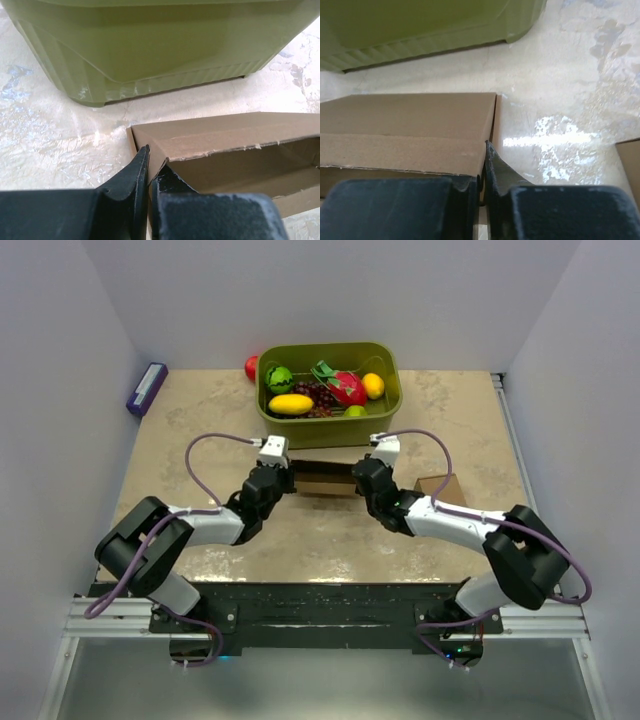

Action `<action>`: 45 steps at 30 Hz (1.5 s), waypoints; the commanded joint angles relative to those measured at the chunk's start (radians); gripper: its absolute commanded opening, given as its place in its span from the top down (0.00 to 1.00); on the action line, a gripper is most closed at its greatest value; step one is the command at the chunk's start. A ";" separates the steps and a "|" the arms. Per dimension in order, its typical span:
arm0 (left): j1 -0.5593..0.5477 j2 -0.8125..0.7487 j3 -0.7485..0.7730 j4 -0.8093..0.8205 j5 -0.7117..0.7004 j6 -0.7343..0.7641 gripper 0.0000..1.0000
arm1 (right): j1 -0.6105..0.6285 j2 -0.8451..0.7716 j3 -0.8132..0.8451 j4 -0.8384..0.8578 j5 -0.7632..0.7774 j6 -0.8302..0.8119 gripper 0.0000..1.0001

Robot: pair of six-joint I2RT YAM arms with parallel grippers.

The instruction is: Fold the paper box

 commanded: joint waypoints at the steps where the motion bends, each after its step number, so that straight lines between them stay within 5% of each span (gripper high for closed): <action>1: -0.048 0.024 -0.056 -0.165 0.111 -0.059 1.00 | 0.036 -0.018 -0.063 -0.038 -0.104 0.095 0.87; 6: -0.070 -0.016 -0.061 -0.211 0.104 -0.046 0.96 | 0.040 -0.085 -0.080 -0.090 -0.104 0.099 0.71; 10: -0.079 -0.093 -0.080 -0.240 0.122 -0.018 0.72 | 0.043 -0.169 -0.099 -0.143 -0.121 0.081 0.44; 18: -0.080 -0.263 -0.140 -0.307 0.183 0.023 0.41 | 0.043 -0.286 -0.117 -0.277 -0.199 0.053 0.22; 27: -0.080 -0.570 -0.182 -0.539 0.274 0.040 0.32 | 0.043 -0.461 -0.074 -0.479 -0.324 -0.008 0.21; 33: -0.077 -0.763 -0.084 -0.623 0.294 0.014 0.31 | 0.043 -0.505 0.096 -0.550 -0.341 -0.085 0.24; 38: -0.053 -0.633 0.080 -0.607 0.285 0.029 0.31 | 0.039 -0.427 0.217 -0.518 -0.367 -0.112 0.30; 45: -0.027 -0.251 0.275 -0.446 0.426 0.017 0.45 | -0.076 -0.167 0.291 -0.349 -0.545 -0.120 0.44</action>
